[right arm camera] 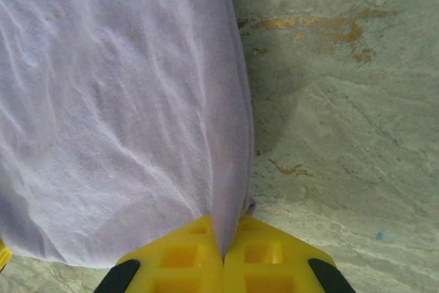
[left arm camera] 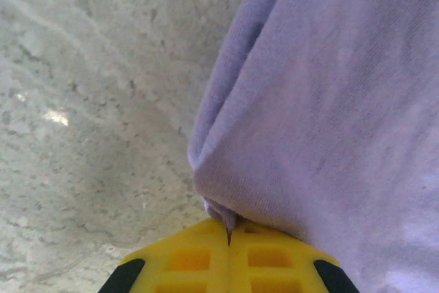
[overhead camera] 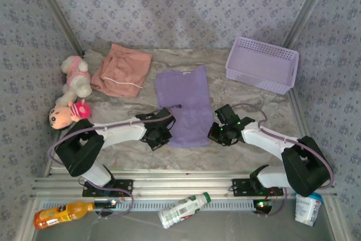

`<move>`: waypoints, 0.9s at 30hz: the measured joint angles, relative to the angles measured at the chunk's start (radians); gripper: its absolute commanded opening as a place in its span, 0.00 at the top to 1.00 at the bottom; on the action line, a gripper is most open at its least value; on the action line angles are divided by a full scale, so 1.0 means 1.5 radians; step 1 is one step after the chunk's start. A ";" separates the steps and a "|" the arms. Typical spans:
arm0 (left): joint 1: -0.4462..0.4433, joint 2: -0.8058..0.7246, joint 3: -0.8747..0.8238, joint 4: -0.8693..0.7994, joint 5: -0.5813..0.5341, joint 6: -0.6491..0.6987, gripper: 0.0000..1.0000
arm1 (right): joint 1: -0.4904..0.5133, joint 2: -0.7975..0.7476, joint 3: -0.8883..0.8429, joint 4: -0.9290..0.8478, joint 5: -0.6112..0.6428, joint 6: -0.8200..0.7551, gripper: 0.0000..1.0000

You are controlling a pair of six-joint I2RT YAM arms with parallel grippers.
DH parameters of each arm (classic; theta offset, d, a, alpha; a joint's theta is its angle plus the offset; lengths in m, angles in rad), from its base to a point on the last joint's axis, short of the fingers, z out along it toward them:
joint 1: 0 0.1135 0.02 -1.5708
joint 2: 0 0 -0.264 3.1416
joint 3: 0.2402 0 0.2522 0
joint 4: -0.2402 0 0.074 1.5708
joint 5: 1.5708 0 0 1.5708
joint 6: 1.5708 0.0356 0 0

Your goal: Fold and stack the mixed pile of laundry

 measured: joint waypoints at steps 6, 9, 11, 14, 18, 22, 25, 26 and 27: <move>-0.023 -0.010 -0.003 -0.017 -0.024 0.009 1.00 | 0.013 0.001 0.017 -0.030 0.013 -0.027 1.00; -0.056 -0.040 -0.030 -0.030 -0.035 0.008 1.00 | 0.043 -0.003 0.016 -0.050 0.023 -0.025 1.00; -0.087 -0.070 -0.057 -0.039 -0.042 0.003 1.00 | 0.074 -0.017 0.010 -0.058 0.030 -0.015 1.00; -0.142 -0.118 -0.091 -0.064 -0.050 -0.012 1.00 | 0.124 -0.051 -0.009 -0.070 0.037 0.012 1.00; -0.201 -0.188 -0.121 -0.099 -0.055 -0.024 1.00 | 0.179 -0.109 -0.044 -0.088 0.045 0.065 1.00; -0.208 -0.247 -0.131 -0.109 -0.063 -0.031 1.00 | 0.190 -0.197 -0.063 -0.129 0.045 0.113 1.00; -0.204 -0.284 -0.125 -0.123 -0.086 -0.034 1.00 | 0.171 -0.263 -0.063 -0.139 0.035 0.132 1.00; -0.200 -0.294 -0.116 -0.133 -0.095 -0.034 1.00 | 0.156 -0.276 -0.062 -0.140 0.028 0.135 1.00; -0.192 -0.301 -0.104 -0.141 -0.102 -0.033 1.00 | 0.141 -0.280 -0.060 -0.140 0.023 0.136 1.00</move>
